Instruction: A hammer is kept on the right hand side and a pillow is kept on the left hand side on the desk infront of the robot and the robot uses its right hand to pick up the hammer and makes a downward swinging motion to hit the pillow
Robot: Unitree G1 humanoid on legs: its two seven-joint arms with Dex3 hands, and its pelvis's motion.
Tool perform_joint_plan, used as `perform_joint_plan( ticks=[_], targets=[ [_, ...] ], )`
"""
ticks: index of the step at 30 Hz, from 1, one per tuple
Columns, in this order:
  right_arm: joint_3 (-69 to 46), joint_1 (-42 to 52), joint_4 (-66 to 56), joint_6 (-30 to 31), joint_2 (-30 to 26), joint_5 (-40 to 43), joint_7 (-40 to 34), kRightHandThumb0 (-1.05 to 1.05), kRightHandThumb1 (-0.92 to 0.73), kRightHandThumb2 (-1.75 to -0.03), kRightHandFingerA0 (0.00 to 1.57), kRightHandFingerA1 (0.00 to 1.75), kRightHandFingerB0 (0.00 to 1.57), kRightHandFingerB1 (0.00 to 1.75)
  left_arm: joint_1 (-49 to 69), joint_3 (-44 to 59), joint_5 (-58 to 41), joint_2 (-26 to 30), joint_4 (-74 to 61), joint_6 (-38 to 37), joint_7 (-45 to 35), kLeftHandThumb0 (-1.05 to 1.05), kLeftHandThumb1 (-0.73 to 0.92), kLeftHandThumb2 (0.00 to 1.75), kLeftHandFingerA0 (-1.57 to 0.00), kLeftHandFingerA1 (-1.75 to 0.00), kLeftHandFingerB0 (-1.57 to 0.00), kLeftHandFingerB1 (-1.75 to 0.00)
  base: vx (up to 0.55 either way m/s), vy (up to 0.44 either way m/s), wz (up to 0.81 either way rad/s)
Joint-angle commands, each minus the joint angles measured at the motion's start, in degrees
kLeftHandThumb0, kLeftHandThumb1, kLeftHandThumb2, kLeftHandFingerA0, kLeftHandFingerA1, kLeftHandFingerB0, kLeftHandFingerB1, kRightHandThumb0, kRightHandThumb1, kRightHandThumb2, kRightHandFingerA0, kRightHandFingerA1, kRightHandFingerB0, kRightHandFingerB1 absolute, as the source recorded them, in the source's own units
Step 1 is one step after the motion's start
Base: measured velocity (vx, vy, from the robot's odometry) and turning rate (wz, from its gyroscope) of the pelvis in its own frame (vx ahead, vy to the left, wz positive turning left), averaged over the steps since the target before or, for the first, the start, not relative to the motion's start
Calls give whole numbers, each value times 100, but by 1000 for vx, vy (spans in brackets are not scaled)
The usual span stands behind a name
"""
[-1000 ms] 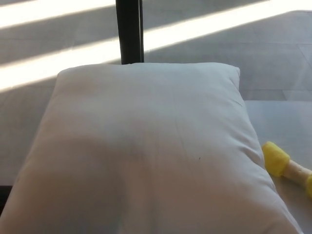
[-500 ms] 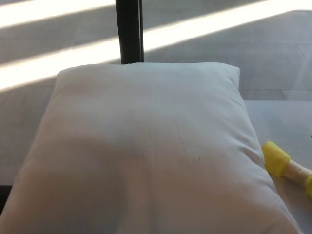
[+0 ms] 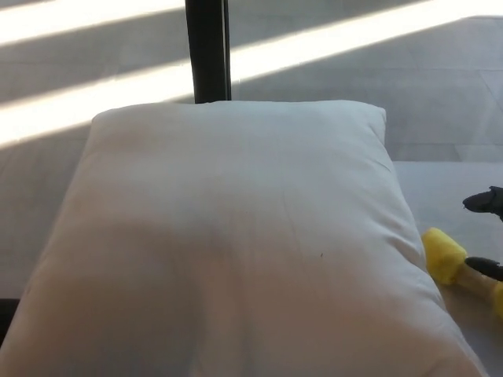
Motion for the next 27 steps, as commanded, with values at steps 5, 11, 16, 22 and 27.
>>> perform_joint_plan(
  ticks=[5, 11, 16, 22, 27],
  targets=[
    [117, 81, 484, -141, 14, -473, 96, -72, -53, -88, 14, 51, 23, 44, 36, -7, -94, 24, 21, -48, -4, -65, 68, 61, -68, -64, -63, -48, 0, 0, 0],
    [317, 95, 756, 89, 36, -747, 222, -71, -53, -87, 13, 51, 20, 42, 57, -26, -99, 19, -6, -51, 9, -64, 69, 60, -67, -61, -66, -49, 0, 0, 0],
    [453, 64, 803, 181, 305, -889, 174, -69, -50, -84, 13, 51, 21, 43, 72, -103, -56, 28, -13, -106, -42, -65, 70, 61, -66, -64, -64, -49, 0, 0, 0],
    [859, -124, 675, 103, 650, -1283, 163, -71, -66, -60, 19, 43, 28, 30, 154, -81, -120, 29, -29, -135, -127, -68, 71, 61, -65, -64, -62, -48, 0, 0, 0],
    [1061, -256, 767, 27, 752, -1548, 40, -70, -63, -60, 19, 48, 30, 30, 178, -119, -123, 29, -17, -176, -198, -68, 73, 62, -62, -60, -61, -46, 0, 0, 0]
  ],
)
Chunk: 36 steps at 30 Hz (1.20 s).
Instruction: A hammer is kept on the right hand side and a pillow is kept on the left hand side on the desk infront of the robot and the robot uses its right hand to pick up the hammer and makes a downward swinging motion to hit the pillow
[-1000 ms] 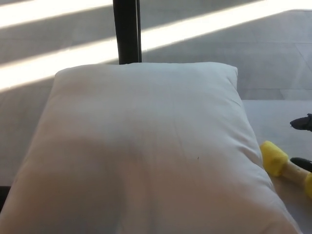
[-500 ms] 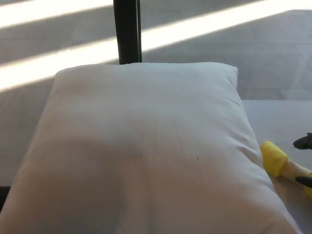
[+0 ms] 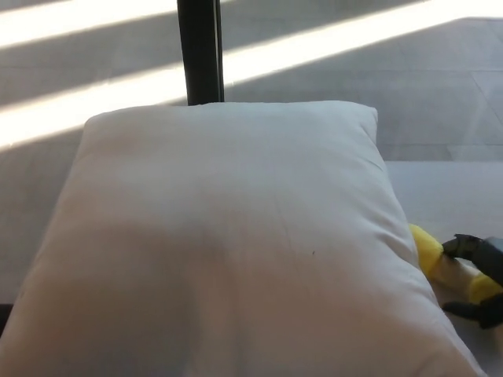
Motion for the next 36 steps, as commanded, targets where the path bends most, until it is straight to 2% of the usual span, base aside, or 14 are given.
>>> perform_joint_plan(
  ticks=[1, 9, 14, 15, 16, 17, 18, 19, 22, 23, 25, 27, 30, 36],
  targets=[
    [217, -57, 166, -80, 149, -395, -14, -70, -63, -60, 20, 49, 30, 30, 45, -9, -62, 33, 1, -145, -69, -68, 73, 62, -63, -60, -62, -46, 0, 0, 0],
    [288, 70, 649, 120, 20, -706, -235, -55, -63, -59, 28, 53, 29, 30, -12, 8, -96, 31, -1, -118, -34, -67, 72, 62, -68, -63, -64, -47, 0, 0, 0],
    [269, 195, 1014, 70, 66, -746, -422, -51, -61, -58, 46, 64, 30, 33, -9, 5, -102, 32, -5, -140, -93, -65, 73, 62, -66, -62, -63, -48, 0, 0, 0],
    [257, 246, 1136, -57, 127, -722, -541, -49, -59, -58, 64, 122, 31, 34, -3, -9, -91, 37, -6, -139, -119, -67, 73, 62, -64, -62, -62, -47, 0, 0, 0],
    [250, 273, 1212, -171, 179, -711, -658, -47, -55, -60, 78, 149, 31, 37, -13, -6, -91, 37, 10, -134, -96, -66, 72, 61, -66, -61, -64, -47, 0, 0, 0],
    [262, 273, 1269, -205, 225, -724, -714, -55, -41, -80, 89, 129, 23, 47, -16, -12, -85, 39, 13, -133, -88, -66, 73, 62, -65, -60, -63, -47, 0, 0, 0],
    [301, 257, 1349, -207, 296, -769, -769, -48, -58, -60, 84, 155, 33, 37, -7, -29, -69, 40, 5, -147, -105, -66, 73, 62, -66, -61, -63, -47, 0, 0, 0],
    [355, 220, 1421, -153, 374, -824, -773, -52, -51, -83, 93, 108, 26, 48, -3, -32, -69, 38, -5, -150, -109, -65, 73, 62, -66, -62, -64, -48, 0, 0, 0],
    [448, 141, 1471, 60, 553, -915, -647, -44, -65, -60, 100, 90, 30, 34, 5, -43, -64, 34, -31, -145, -88, -65, 73, 62, -67, -62, -64, -48, 0, 0, 0],
    [453, 146, 1481, 63, 615, -914, -685, -41, -68, -60, 100, 95, 31, 35, 8, -43, -67, 33, -35, -142, -90, -64, 73, 62, -66, -62, -63, -47, 0, 0, 0],
    [421, 177, 1447, 140, 709, -876, -697, -25, -73, -63, 85, 133, 47, 38, -11, -59, -57, 25, -33, -134, -70, -64, 72, 61, -67, -63, -65, -48, 0, 0, 0],
    [434, 216, 1384, 206, 780, -926, -789, -22, -74, -64, 75, 146, 57, 41, -41, -79, -47, 17, -20, -133, -64, -64, 73, 62, -65, -61, -64, -48, 0, 0, 0],
    [400, 237, 1430, 2, 847, -907, -962, -19, -71, -74, 74, 155, 87, 53, -33, -101, -53, 13, -15, -175, -116, -66, 74, 62, -64, -64, -63, -48, 0, 0, 0],
    [626, 100, 1572, -89, 818, -1109, -859, -24, -73, -69, 78, 159, 96, 59, -79, -130, -51, 13, 8, -178, -83, -66, 75, 62, -69, -64, -66, -48, 0, 0, 0]
  ],
)
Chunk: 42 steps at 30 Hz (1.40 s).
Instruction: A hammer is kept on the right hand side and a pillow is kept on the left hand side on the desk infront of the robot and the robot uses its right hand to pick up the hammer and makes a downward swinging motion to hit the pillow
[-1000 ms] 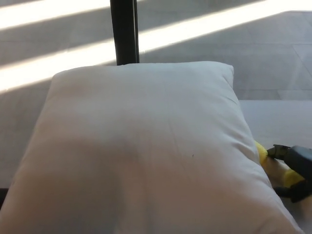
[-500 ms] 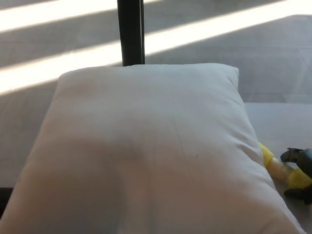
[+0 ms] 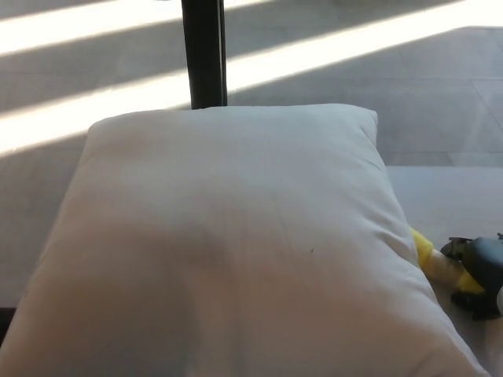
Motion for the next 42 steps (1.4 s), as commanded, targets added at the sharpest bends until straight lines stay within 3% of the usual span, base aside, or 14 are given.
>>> perform_joint_plan(
  ticks=[1, 6, 8, 10, 11, 14, 16, 23, 24, 25, 28, 33, 35, 42],
  targets=[
    [295, 401, 311, -149, 215, -78, 475, -26, -67, -68, 81, 155, 98, 64, -24, -37, -10, 16, 10, -142, -42, -67, 75, 62, -65, -63, -67, -48, 0, 0, 0],
    [589, 227, 427, 120, 48, -341, 991, -32, -54, -60, 75, 150, 91, 64, -31, -41, -27, 2, -1, -187, -109, -67, 75, 62, -66, -63, -67, -48, 0, 0, 0],
    [674, 223, 488, 339, 31, -440, 973, -25, -68, -64, 76, 147, 67, 55, -57, -27, -41, 6, -1, -154, -92, -66, 75, 62, -66, -61, -68, -48, 0, 0, 0],
    [746, 231, 618, 436, 25, -526, 770, -28, -78, -67, 69, 153, 60, 61, -91, -57, -9, 24, 10, -133, -79, -66, 75, 62, -63, -58, -67, -48, 0, 0, 0],
    [774, 248, 612, 430, -4, -532, 733, -29, -83, -68, 70, 158, 59, 75, -94, -51, -19, 23, 19, -137, -103, -66, 75, 62, -61, -59, -65, -49, 0, 0, 0],
    [932, 212, 713, 559, -26, -653, 741, -33, -87, -67, 66, 161, 54, 67, -82, -90, 15, 9, -12, -163, -99, -66, 75, 62, -63, -59, -66, -48, 0, 0, 0],
    [973, 384, 624, 324, -153, -775, 30, -33, -83, -69, 75, 160, 67, 67, -82, -101, 9, -2, -35, -181, -113, -66, 75, 62, -63, -61, -66, -49, 0, 0, 0],
    [719, 736, 623, -364, -314, -640, -1362, -33, -84, -73, 88, 171, 73, 122, -83, -94, -12, 5, -23, -192, -92, -66, 74, 62, -68, -61, -69, -49, 0, 0, 0],
    [701, 740, 645, -443, -337, -622, -1387, -33, -84, -73, 88, 171, 73, 122, -94, -91, -12, 4, -22, -172, -48, -66, 74, 62, -68, -61, -69, -49, 0, 0, 0],
    [665, 718, 688, -430, -336, -585, -1333, -33, -84, -71, 84, 169, 76, 97, -106, -83, -23, 5, -27, -139, -32, -65, 74, 62, -68, -61, -68, -49, 0, 0, 0],
    [580, 691, 798, -603, -419, -543, -1367, -32, -80, -70, 87, 171, 74, 108, -86, -93, -25, 9, -39, -180, -144, -64, 76, 63, -66, -61, -65, -49, 0, 0, 0],
    [350, 696, 907, -573, -611, -443, -1124, -38, -83, -70, 84, 153, 82, 95, -90, -136, 11, 16, -42, -199, -115, -65, 75, 62, -66, -62, -65, -50, 0, 0, 0],
    [-100, 823, 891, -677, -632, 37, -929, -38, -82, -69, 76, 155, 65, 87, -33, -115, -23, 46, -84, -192, -192, -63, 76, 62, -66, -62, -65, -51, 0, 0, 0],
    [-634, 929, 998, -520, -619, 178, -922, -43, -87, -69, 76, 143, 63, 95, -44, -63, -56, 35, -20, -181, -125, -66, 74, 62, -67, -62, -68, -52, 0, 0, 0]
  ],
)
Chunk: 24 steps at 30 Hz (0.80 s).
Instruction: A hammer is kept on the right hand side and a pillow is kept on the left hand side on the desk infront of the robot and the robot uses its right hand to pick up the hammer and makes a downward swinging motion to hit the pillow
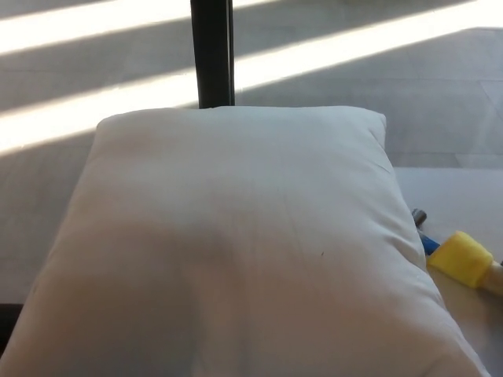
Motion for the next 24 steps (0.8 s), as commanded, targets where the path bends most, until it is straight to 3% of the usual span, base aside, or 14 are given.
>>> perform_joint_plan(
  ticks=[1, 2, 3, 5, 6, 7, 10, 12, 13, 16, 17, 20, 21, 24],
  targets=[
    [-264, 435, 260, 93, -7, 331, 352, -41, -87, -70, 80, 143, 39, 64, 37, 20, -45, 46, -11, -118, -45, -67, 74, 62, -66, -63, -68, -52, 0, 0, 0],
    [-340, 490, 193, 69, -45, 357, 395, -39, -86, -73, 81, 141, 46, 69, 39, 17, -40, 47, -8, -127, -63, -67, 74, 62, -66, -62, -66, -51, 0, 0, 0],
    [-405, 473, 184, 121, -9, 405, 535, -38, -88, -75, 77, 154, 51, 106, 67, 15, -29, 81, -4, -143, -81, -66, 75, 62, -66, -62, -65, -51, 0, 0, 0],
    [-459, 472, 170, 145, 13, 405, 605, -38, -88, -75, 77, 154, 51, 106, 80, 14, -24, 96, -3, -150, -90, -66, 75, 62, -66, -62, -65, -51, 0, 0, 0],
    [-720, 498, 169, 180, 22, 652, 667, -42, -92, -68, 80, 153, 66, 116, 68, 23, -36, 93, 0, -125, -77, -66, 75, 62, -66, -62, -64, -50, 0, 0, 0],
    [-797, 498, 136, 235, 32, 719, 815, -41, -89, -76, 85, 154, 72, 119, 97, 40, -49, 103, -13, -113, -66, -66, 75, 62, -67, -63, -66, -52, 0, 0, 0],
    [-1046, 541, 6, 170, 39, 922, 1028, -39, -80, -76, 86, 158, 71, 127, 110, 45, -40, 118, 16, -127, -71, -66, 75, 62, -66, -61, -67, -51, 0, 0, 0],
    [-1636, 625, -239, 12, 171, 1623, 1408, -40, -74, -79, 84, 172, 72, 152, 98, 63, -58, 118, 7, -80, -35, -66, 75, 62, -66, -61, -67, -51, 0, 0, 0],
    [-1769, 615, -344, 175, 229, 1761, 1496, -43, -74, -78, 85, 172, 64, 151, 99, 63, -60, 120, 14, -82, -57, -66, 75, 62, -65, -62, -67, -51, 0, 0, 0],
    [-2443, 555, -709, 638, 530, 2423, 1880, -41, -72, -73, 86, 175, 66, 153, 131, 56, -50, 110, 13, -108, -76, -66, 76, 62, -65, -62, -67, -51, 0, 0, 0],
    [-2629, 558, -907, 615, 647, 2711, 2118, -36, -58, -103, 93, 175, 79, 159, 166, 69, -66, 114, -1, -120, -117, -68, 76, 62, -65, -64, -67, -53, 0, 0, 0],
    [-2739, 560, -1149, 821, 746, 2724, 2223, -35, -54, -110, 97, 175, 82, 158, 163, 62, -60, 121, -7, -91, -115, -68, 76, 63, -65, -64, -67, -52, 0, 0, 0],
    [-2931, 516, -1519, 1195, 905, 3058, 2521, -35, -47, -124, 99, 175, 82, 163, 191, 40, -28, 124, 20, -131, -115, -67, 78, 63, -64, -60, -64, -50, 0, 0, 0],
    [-3209, 361, -1857, 1655, 1150, 3435, 2754, -34, -62, -105, 97, 175, 75, 175, 208, 54, -43, 117, 20, -121, -120, -68, 77, 63, -66, -62, -65, -50, 0, 0, 0]
  ],
)
